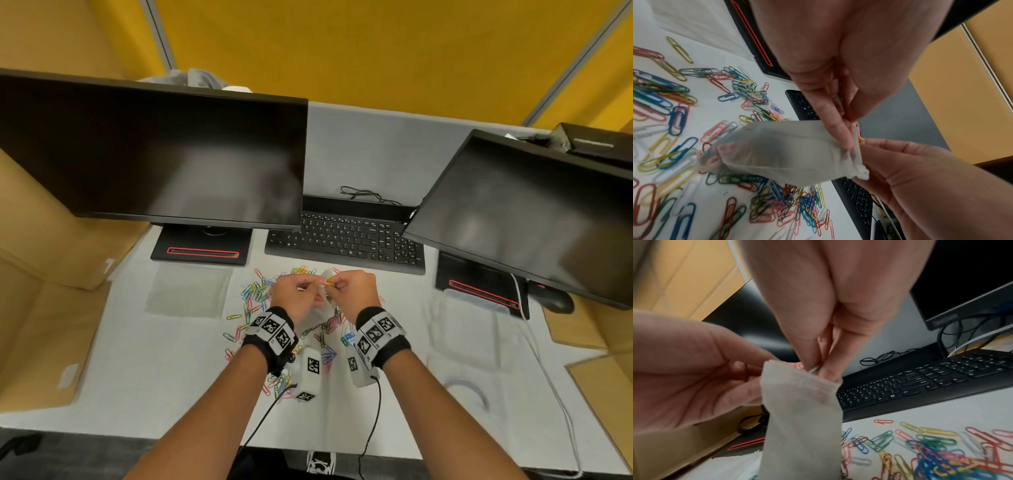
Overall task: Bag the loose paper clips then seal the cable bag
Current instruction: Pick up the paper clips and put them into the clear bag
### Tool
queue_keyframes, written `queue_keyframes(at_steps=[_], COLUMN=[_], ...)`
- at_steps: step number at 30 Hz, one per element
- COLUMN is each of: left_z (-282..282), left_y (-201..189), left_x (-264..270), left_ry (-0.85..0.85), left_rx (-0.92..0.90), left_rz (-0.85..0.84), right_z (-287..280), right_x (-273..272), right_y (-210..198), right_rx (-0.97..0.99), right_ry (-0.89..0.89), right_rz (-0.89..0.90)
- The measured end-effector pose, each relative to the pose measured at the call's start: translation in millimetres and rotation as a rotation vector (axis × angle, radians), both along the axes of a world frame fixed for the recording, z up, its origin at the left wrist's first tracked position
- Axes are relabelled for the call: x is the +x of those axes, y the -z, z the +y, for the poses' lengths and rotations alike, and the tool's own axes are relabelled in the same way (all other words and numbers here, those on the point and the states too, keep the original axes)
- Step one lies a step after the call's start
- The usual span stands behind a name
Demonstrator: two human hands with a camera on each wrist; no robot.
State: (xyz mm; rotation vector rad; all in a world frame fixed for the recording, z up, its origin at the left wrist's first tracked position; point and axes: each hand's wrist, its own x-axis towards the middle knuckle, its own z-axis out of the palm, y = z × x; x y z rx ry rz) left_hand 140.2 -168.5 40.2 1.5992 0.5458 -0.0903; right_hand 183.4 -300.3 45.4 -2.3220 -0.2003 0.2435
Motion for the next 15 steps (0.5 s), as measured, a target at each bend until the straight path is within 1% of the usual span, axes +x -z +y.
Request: queue_keyframes(at_steps=[3,7,10,13,14,15], left_z=[2.4,3.8,5.2,6.4,7.7,9.7], left_y=[1.9,1.3,0.2,0.0,-0.1,0.2], left_x=[-0.3,-0.3,-0.3,-1.3,-1.7,-2.1], left_ry=[0.014,0.017,0.036,0.043,0.041,0.040], left_rx=[0.005,0.016,0.015,0.019,0.014,0.014], left_rz=[-0.009,-0.002,-0.014,-0.029,-0.036,-0.042], right_z=[2.6,7.5,9.2,9.6,9.0,6.7], right_x=[0.8,0.7,-0.6,-3.5,-3.6,-2.7], right_y=[1.5,-1.7,-5.1,-8.9,-12.6,-16.7], right_rx=[-0.096,-0.119,-0.227,-0.320,-0.319,-0.273], right_ry=[-0.092,-0.106,-0.150,-0.283,-0.320,-0.352], right_rz=[-0.056,-0.027,-0.042,-0.013,0.001,0.012])
